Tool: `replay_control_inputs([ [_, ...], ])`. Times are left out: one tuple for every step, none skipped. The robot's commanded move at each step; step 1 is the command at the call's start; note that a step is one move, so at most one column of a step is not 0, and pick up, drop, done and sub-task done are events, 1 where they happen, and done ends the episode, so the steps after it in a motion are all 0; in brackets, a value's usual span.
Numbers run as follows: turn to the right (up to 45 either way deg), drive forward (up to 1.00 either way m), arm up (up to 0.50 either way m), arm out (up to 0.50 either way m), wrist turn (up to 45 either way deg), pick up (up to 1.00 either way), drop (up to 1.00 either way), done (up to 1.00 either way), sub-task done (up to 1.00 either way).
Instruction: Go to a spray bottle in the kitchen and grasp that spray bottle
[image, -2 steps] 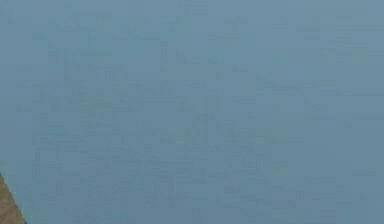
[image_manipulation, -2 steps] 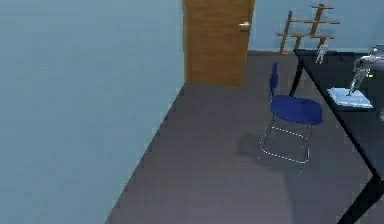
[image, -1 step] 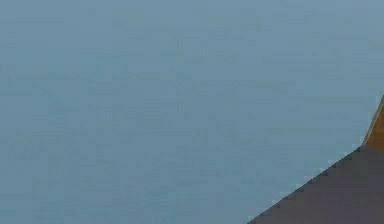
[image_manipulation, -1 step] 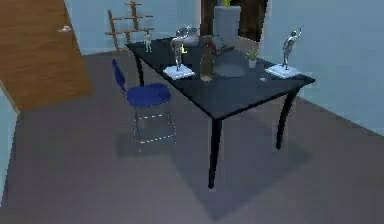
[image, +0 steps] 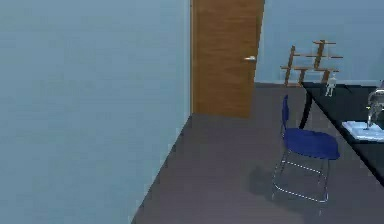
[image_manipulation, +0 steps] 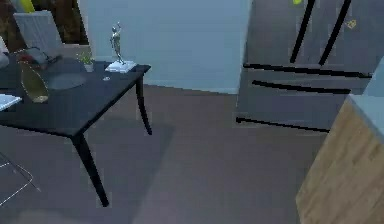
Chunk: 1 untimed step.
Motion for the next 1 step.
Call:
replay_control_inputs([
  [45.0, 0.0, 0.0, 0.0, 0.0, 0.0, 0.0, 0.0, 0.0],
])
